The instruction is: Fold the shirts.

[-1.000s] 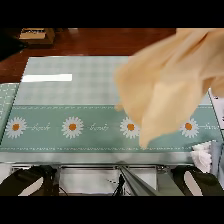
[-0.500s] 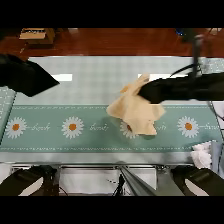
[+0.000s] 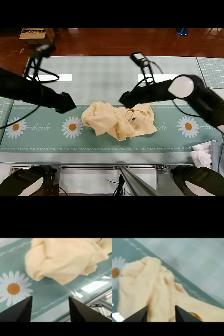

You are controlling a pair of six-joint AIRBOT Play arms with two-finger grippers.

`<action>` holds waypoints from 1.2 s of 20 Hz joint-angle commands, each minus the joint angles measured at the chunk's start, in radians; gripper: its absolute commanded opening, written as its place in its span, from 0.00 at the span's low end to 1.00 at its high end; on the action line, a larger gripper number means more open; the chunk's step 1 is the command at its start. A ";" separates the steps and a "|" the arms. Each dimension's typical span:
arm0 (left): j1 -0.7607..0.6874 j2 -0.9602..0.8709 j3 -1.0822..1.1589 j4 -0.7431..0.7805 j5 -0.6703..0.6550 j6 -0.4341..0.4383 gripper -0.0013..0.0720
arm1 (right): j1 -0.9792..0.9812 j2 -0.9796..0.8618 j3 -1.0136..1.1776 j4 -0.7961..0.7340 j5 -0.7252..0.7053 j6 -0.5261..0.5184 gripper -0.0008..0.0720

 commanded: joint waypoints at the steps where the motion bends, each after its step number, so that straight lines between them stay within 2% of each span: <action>1: 0.001 0.001 -0.214 -0.005 0.139 0.023 0.74 | -0.189 0.071 0.007 -0.283 0.124 -0.006 0.61; 2: 0.001 0.001 -0.277 -0.018 0.186 0.023 0.74 | -0.277 0.093 0.007 -0.340 0.155 -0.005 0.61; 4: 0.001 -0.009 -0.372 -0.051 0.246 0.043 0.74 | -0.472 0.104 0.006 -0.321 0.189 -0.005 0.61; 6: 0.010 -0.035 -0.438 -0.085 0.280 0.094 0.74 | -0.674 0.102 -0.022 -0.143 0.166 -0.017 0.65; 8: 0.060 -0.061 -0.467 -0.107 0.308 0.143 0.77 | -0.824 0.102 -0.067 0.020 0.165 -0.077 0.68; 9: 0.100 -0.071 -0.472 -0.136 0.330 0.200 0.77 | -0.886 0.102 -0.095 0.078 0.166 -0.100 0.68; 12: 0.225 -0.131 -0.474 -0.358 0.353 0.418 0.76 | -0.950 0.102 -0.166 0.135 0.171 -0.134 0.68; 13: 0.246 -0.165 -0.474 -0.426 0.354 0.463 0.76 | -0.950 0.102 -0.187 0.139 0.172 -0.139 0.68; 15: 0.252 -0.252 -0.474 -0.522 0.357 0.524 0.76 | -0.947 0.102 -0.221 0.174 0.188 -0.148 0.68; 17: 0.239 -0.348 -0.473 -0.557 0.358 0.547 0.76 | -0.947 0.102 -0.238 0.204 0.219 -0.165 0.68; 18: 0.234 -0.396 -0.472 -0.557 0.357 0.547 0.71 | -0.947 0.102 -0.243 0.206 0.240 -0.167 0.68; 19: 0.233 -0.435 -0.472 -0.558 0.357 0.546 0.56 | -0.947 0.102 -0.245 0.201 0.261 -0.168 0.68; 20: 0.233 -0.470 -0.472 -0.558 0.357 0.542 0.28 | -0.947 0.102 -0.250 0.202 0.275 -0.171 0.68; 21: 0.233 -0.493 -0.472 -0.558 0.354 0.542 0.15 | -0.947 0.102 -0.259 0.201 0.285 -0.171 0.68; 23: 0.234 -0.499 -0.471 -0.558 0.354 0.542 0.06 | -0.947 0.102 -0.301 0.203 0.289 -0.171 0.68; 24: 0.236 -0.491 -0.471 -0.559 0.353 0.542 0.06 | -0.944 0.102 -0.331 0.205 0.289 -0.170 0.68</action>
